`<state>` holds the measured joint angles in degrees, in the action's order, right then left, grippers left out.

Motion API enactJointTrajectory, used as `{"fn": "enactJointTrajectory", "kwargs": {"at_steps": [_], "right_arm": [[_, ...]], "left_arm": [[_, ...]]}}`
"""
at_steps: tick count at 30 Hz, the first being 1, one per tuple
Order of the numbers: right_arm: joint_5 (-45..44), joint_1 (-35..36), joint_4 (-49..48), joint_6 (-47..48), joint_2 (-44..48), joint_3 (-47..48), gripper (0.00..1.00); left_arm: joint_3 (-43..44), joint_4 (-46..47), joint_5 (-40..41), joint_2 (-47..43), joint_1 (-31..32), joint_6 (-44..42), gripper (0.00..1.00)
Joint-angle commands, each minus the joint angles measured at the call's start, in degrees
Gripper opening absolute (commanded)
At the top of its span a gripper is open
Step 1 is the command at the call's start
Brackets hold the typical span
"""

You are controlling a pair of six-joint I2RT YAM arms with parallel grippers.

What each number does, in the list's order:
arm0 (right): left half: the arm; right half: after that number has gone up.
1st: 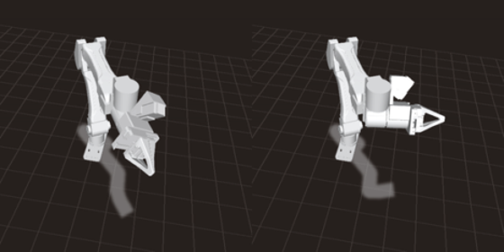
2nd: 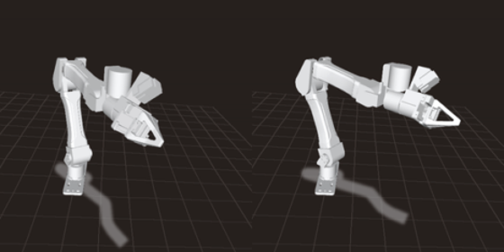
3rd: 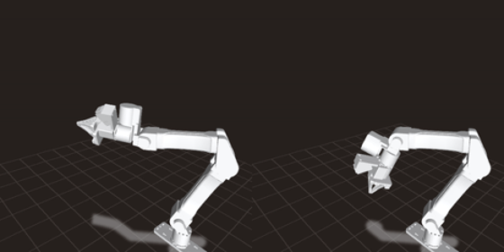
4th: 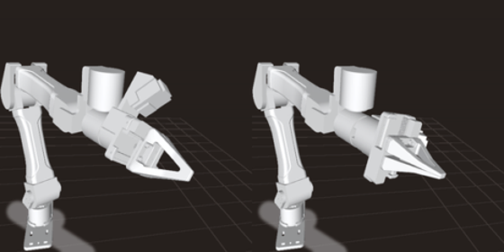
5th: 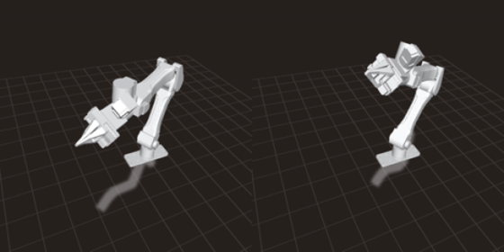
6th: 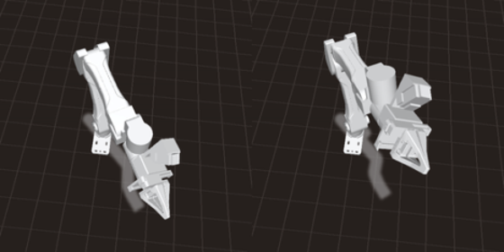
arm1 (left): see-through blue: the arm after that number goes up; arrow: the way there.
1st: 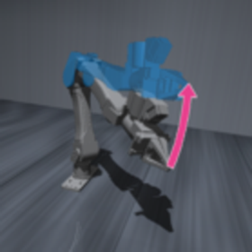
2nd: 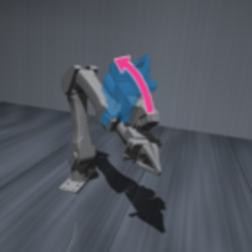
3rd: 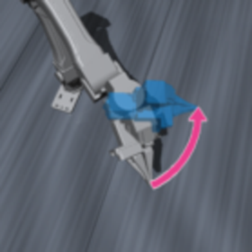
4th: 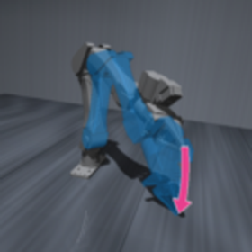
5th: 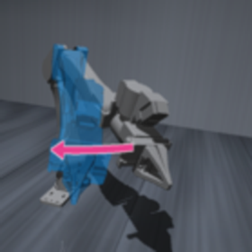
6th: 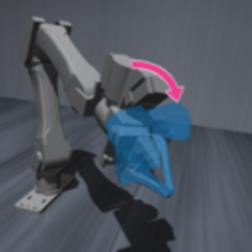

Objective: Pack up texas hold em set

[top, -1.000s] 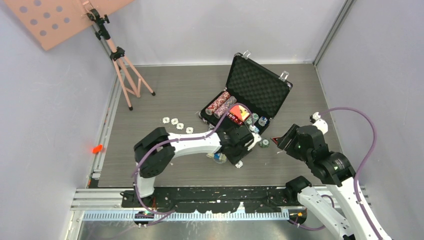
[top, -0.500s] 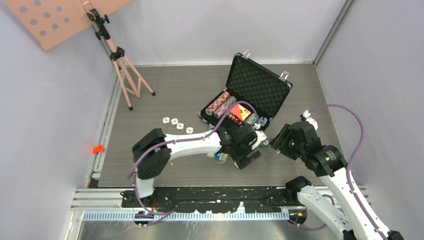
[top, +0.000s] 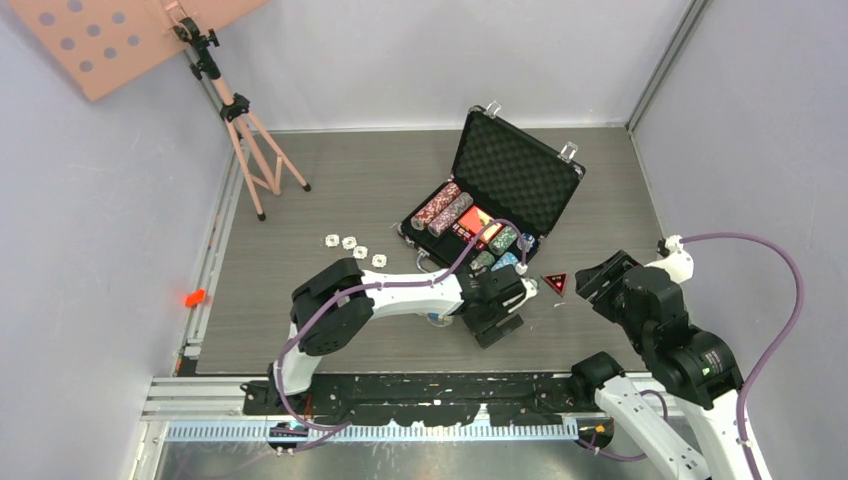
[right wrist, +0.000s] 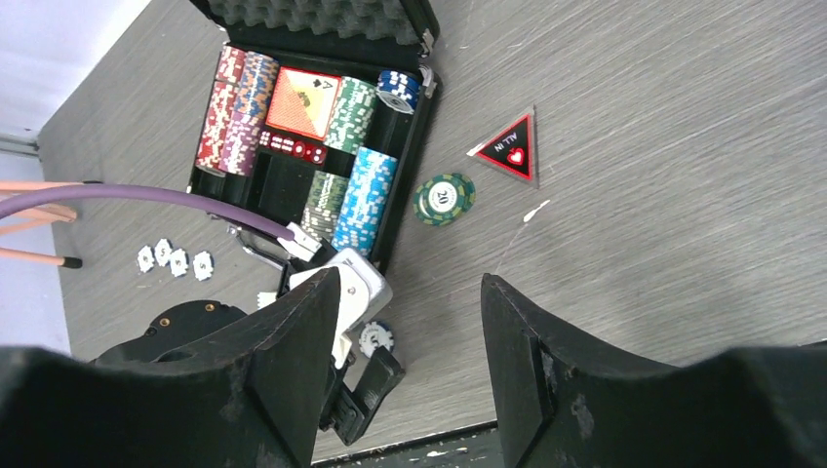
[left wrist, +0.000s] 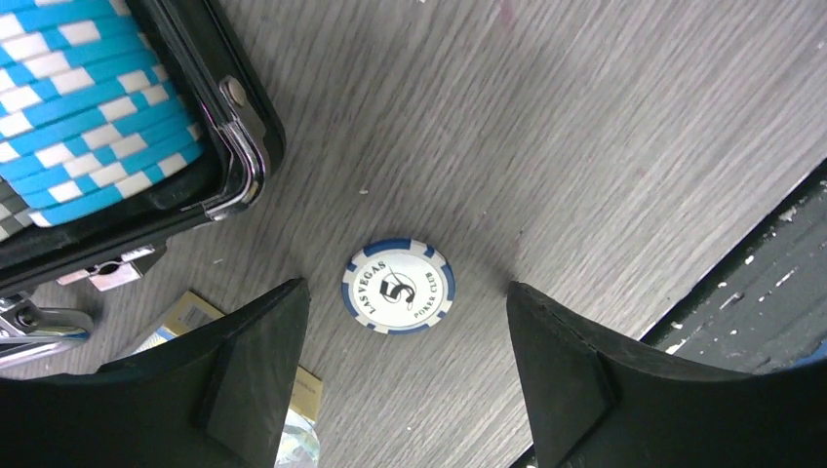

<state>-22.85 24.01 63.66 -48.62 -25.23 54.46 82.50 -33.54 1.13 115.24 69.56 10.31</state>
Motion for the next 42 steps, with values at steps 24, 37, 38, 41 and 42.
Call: {"fn": "enactJointTrajectory", "kwargs": {"at_steps": [24,37,38,41,42], "right_arm": [[3.65,0.25,-0.83,-0.79,-3.80,-2.51,0.60],[29.78,0.17,-16.61,-0.85,-15.00,-16.59,0.49],[33.37,0.17,-20.87,-1.74,-15.27,-18.91,0.46],[40.43,0.00,-32.80,-4.95,-16.04,-23.75,0.39],[43.92,-0.05,-35.31,-5.72,-16.32,-24.60,0.38]], "left_arm": [[3.83,-4.30,0.55,-4.13,-1.92,-0.84,0.27],[-5.61,3.45,-8.63,-16.24,-7.82,-1.86,0.26],[-6.87,4.63,-9.74,-17.67,-8.40,-2.38,0.26],[-9.80,6.48,-12.63,-21.01,-9.75,-4.62,0.26],[-10.64,6.88,-14.07,-21.92,-10.12,-5.54,0.26]]}}
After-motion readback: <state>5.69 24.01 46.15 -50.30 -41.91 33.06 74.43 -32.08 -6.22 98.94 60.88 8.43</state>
